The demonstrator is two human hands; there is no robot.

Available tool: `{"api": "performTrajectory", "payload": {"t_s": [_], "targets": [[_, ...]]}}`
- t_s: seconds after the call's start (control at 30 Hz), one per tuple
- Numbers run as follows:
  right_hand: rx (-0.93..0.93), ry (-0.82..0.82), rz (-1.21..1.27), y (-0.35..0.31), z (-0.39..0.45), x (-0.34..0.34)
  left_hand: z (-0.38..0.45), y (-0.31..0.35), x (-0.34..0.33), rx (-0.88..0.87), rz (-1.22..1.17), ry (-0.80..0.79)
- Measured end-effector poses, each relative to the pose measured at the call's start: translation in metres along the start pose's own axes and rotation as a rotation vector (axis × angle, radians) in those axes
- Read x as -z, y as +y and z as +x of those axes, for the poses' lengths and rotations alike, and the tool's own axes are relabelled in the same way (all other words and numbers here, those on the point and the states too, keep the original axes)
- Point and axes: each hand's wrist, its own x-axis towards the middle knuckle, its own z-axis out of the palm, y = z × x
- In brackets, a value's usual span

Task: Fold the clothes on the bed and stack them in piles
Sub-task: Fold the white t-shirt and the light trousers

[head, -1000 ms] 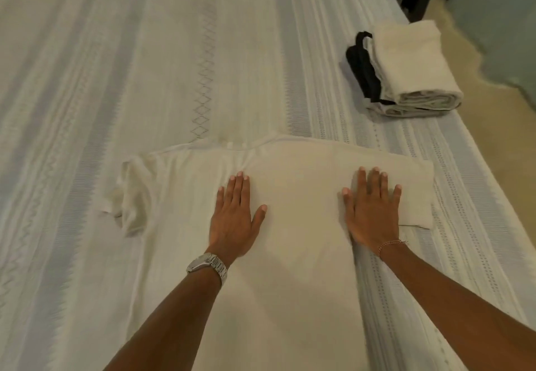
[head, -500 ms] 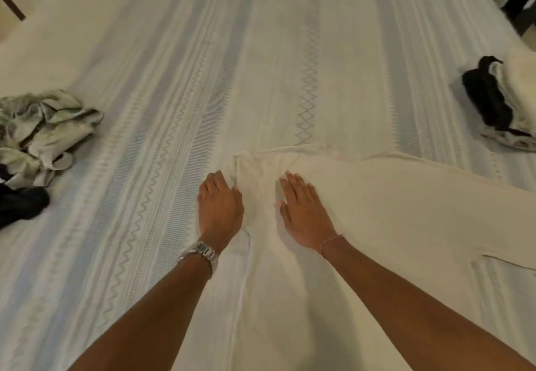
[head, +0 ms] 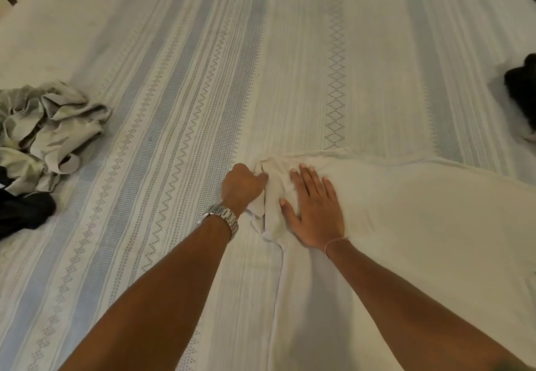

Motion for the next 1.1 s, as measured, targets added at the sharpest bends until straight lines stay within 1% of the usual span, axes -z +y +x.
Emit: {"api": "performTrajectory", "payload": {"t_s": [0.07, 0.2, 0.23, 0.3, 0.37, 0.43, 0.53, 0.6, 0.67, 0.7, 0.73, 0.77, 0.8, 0.87, 0.9, 1.0, 1.1], "targets": [[-0.003, -0.001, -0.009, 0.000, -0.001, -0.001, 0.005, -0.006, 0.001, -0.002, -0.082, -0.005], [-0.008, -0.002, -0.029, 0.000, 0.001, -0.001, 0.000, -0.010, 0.010, -0.063, -0.248, 0.115], [-0.008, -0.003, -0.036, -0.001, 0.001, -0.002, -0.001, -0.012, 0.015, -0.086, -0.255, 0.132], [-0.006, 0.003, -0.045, -0.001, 0.001, -0.003, 0.003, -0.016, 0.025, -0.167, -0.176, 0.128], [-0.010, 0.009, -0.048, -0.001, 0.001, -0.004, 0.012, -0.021, 0.037, -0.263, -0.032, 0.082], [-0.012, 0.007, -0.052, -0.001, 0.001, -0.004, 0.018, -0.024, 0.053, -0.297, 0.036, -0.003], [-0.007, -0.007, -0.060, 0.000, 0.002, -0.005, 0.012, -0.027, 0.073, -0.271, -0.029, -0.244], [-0.008, -0.006, -0.059, 0.001, 0.001, -0.005, 0.006, -0.033, 0.080, -0.242, 0.015, -0.400], [-0.010, -0.002, -0.059, 0.001, 0.001, -0.004, 0.003, -0.042, 0.079, -0.253, 0.182, -0.424], [-0.010, 0.002, -0.058, 0.001, 0.001, -0.004, 0.002, -0.048, 0.077, -0.253, 0.236, -0.404], [-0.010, 0.007, -0.056, 0.001, 0.001, -0.004, 0.001, -0.051, 0.075, -0.266, 0.240, -0.372], [-0.010, 0.007, -0.057, 0.000, 0.001, -0.004, -0.001, -0.055, 0.074, -0.282, 0.184, -0.339], [-0.008, 0.004, -0.062, 0.001, 0.001, -0.003, -0.003, -0.057, 0.073, -0.275, 0.061, -0.303], [-0.006, 0.001, -0.062, 0.000, 0.001, -0.004, -0.007, -0.058, 0.075, -0.211, -0.288, -0.233], [-0.006, 0.004, -0.060, 0.000, 0.001, -0.004, -0.008, -0.058, 0.076, -0.184, -0.415, -0.202], [0.000, 0.007, -0.075, 0.001, 0.000, -0.005, -0.006, -0.058, 0.073, -0.091, -0.622, -0.126], [-0.001, 0.002, -0.077, 0.001, 0.001, -0.006, -0.001, -0.064, 0.063, 0.023, -0.791, -0.100]]}}
